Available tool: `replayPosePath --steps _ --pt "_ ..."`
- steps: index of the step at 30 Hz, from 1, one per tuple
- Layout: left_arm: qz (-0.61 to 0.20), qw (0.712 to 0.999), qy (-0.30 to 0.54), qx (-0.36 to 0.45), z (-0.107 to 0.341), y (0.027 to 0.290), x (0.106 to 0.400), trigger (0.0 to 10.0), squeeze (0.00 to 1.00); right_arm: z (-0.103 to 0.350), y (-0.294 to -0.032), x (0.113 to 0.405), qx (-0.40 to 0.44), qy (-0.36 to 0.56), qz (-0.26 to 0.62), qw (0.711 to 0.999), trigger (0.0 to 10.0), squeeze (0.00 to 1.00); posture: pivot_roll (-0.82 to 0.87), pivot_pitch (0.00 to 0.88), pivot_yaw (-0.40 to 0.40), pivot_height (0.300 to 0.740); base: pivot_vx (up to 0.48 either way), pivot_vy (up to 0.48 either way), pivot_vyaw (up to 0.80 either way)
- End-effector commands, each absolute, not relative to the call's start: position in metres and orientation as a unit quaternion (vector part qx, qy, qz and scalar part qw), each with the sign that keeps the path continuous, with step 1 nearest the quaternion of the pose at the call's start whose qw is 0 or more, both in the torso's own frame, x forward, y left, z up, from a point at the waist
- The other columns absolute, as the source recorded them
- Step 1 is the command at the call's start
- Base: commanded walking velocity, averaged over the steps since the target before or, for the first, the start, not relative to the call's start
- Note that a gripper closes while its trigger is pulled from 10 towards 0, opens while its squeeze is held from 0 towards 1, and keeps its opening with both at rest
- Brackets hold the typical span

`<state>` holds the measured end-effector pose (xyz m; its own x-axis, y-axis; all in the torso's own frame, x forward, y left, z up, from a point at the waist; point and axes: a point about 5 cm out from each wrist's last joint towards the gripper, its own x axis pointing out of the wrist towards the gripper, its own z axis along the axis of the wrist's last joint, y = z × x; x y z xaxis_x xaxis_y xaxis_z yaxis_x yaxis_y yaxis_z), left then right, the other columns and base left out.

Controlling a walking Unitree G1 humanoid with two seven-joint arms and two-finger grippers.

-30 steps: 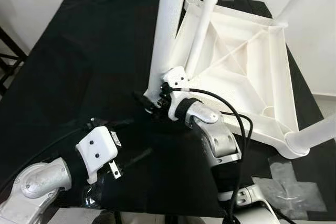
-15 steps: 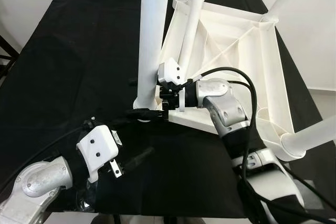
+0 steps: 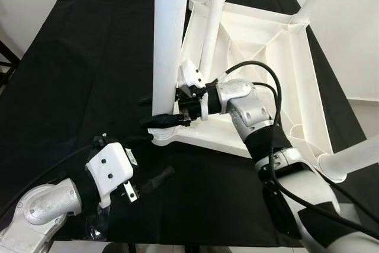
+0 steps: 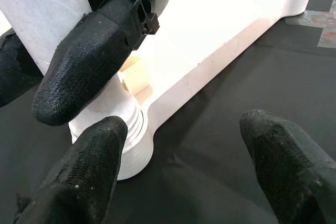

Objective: Building children table

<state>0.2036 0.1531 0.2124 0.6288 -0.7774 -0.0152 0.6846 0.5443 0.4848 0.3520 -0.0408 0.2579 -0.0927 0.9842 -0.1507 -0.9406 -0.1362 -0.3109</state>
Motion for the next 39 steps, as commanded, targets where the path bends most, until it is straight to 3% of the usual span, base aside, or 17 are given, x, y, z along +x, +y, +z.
replayPosePath --steps 1,4,7,8,10,11,15,22,23,24,25,26,28,33,34,35,39 --pt "-0.425 0.872 -0.095 0.226 0.210 0.152 0.201 10.0 0.00 0.242 -0.047 0.353 -0.152 -0.054 0.713 0.682 0.0 0.00 0.13 0.294 -0.153 0.740 0.000 0.000 0.00" --pt "-0.424 0.872 -0.095 0.226 0.210 0.153 0.201 10.0 0.00 0.224 -0.058 0.360 -0.146 -0.038 0.585 0.797 0.0 0.00 0.12 0.289 -0.155 0.740 0.000 0.000 0.00" --pt "-0.423 0.872 -0.095 0.226 0.210 0.154 0.201 10.0 0.00 0.220 -0.059 0.360 -0.139 -0.034 0.556 0.819 0.0 0.00 0.12 0.289 -0.155 0.740 0.000 0.000 0.00" --pt "-0.423 0.872 -0.094 0.228 0.210 0.155 0.201 10.0 0.00 0.202 -0.062 0.357 -0.107 -0.004 0.439 0.892 0.0 0.00 0.12 0.290 -0.153 0.740 0.000 0.000 0.00" --pt "-0.423 0.872 -0.094 0.228 0.210 0.155 0.201 10.0 0.00 0.202 -0.062 0.357 -0.107 -0.004 0.439 0.892 0.0 0.00 0.12 0.290 -0.153 0.740 0.000 0.000 0.00" --pt "-0.423 0.872 -0.094 0.229 0.211 0.156 0.201 10.0 0.00 0.182 -0.064 0.341 -0.098 0.022 0.373 0.922 0.0 0.00 0.12 0.291 -0.143 0.740 0.000 0.000 0.00" --pt "-0.424 0.871 -0.093 0.230 0.210 0.157 0.202 10.0 0.00 0.166 -0.069 0.321 -0.102 0.044 0.303 0.946 0.0 0.00 0.11 0.277 -0.132 0.740 0.000 0.000 0.00" --pt "-0.427 0.870 -0.092 0.228 0.209 0.155 0.202 10.0 0.00 0.169 -0.071 0.324 -0.113 0.041 0.298 0.947 0.0 0.00 0.11 0.268 -0.135 0.740 0.000 0.000 0.00" --pt "-0.427 0.870 -0.092 0.228 0.209 0.156 0.202 10.0 0.00 0.178 -0.070 0.333 -0.115 0.028 0.308 0.944 10.0 0.00 0.12 0.264 -0.135 0.740 0.000 0.000 0.00" --pt "-0.427 0.870 -0.092 0.228 0.209 0.156 0.202 10.0 0.00 0.178 -0.070 0.333 -0.115 0.028 0.308 0.944 10.0 0.00 0.12 0.264 -0.135 0.740 0.000 0.000 0.00" --pt "-0.426 0.870 -0.092 0.229 0.209 0.156 0.202 10.0 0.00 0.183 -0.066 0.335 -0.105 0.030 0.354 0.929 10.0 0.55 0.13 0.263 -0.132 0.740 0.000 0.000 0.00" --pt "-0.426 0.870 -0.092 0.230 0.209 0.156 0.202 10.0 0.00 0.189 -0.064 0.337 -0.089 0.034 0.387 0.917 10.0 1.00 0.13 0.262 -0.131 0.740 0.000 0.000 0.00" --pt "-0.426 0.870 -0.092 0.230 0.209 0.156 0.201 10.0 0.00 0.201 -0.065 0.342 -0.089 0.022 0.438 0.894 10.0 1.00 0.14 0.262 -0.130 0.740 0.000 0.000 0.00" --pt "-0.427 0.870 -0.092 0.230 0.209 0.155 0.201 10.0 0.00 0.222 -0.068 0.343 -0.102 -0.024 0.467 0.878 10.0 1.00 0.14 0.262 -0.130 0.740 0.000 0.000 0.00" --pt "-0.426 0.870 -0.092 0.230 0.209 0.155 0.202 10.0 0.00 0.233 -0.072 0.344 -0.123 -0.047 0.496 0.858 10.0 0.28 0.14 0.263 -0.130 0.740 0.000 0.000 0.00" --pt "-0.426 0.870 -0.092 0.231 0.210 0.155 0.202 10.0 0.00 0.241 -0.075 0.344 -0.148 -0.065 0.523 0.837 10.0 0.00 0.14 0.266 -0.130 0.740 0.000 0.000 0.00" --pt "-0.425 0.870 -0.092 0.232 0.210 0.155 0.202 10.0 0.00 0.252 -0.078 0.345 -0.196 -0.072 0.610 0.764 10.0 0.00 0.15 0.269 -0.129 0.740 0.000 0.000 0.00"
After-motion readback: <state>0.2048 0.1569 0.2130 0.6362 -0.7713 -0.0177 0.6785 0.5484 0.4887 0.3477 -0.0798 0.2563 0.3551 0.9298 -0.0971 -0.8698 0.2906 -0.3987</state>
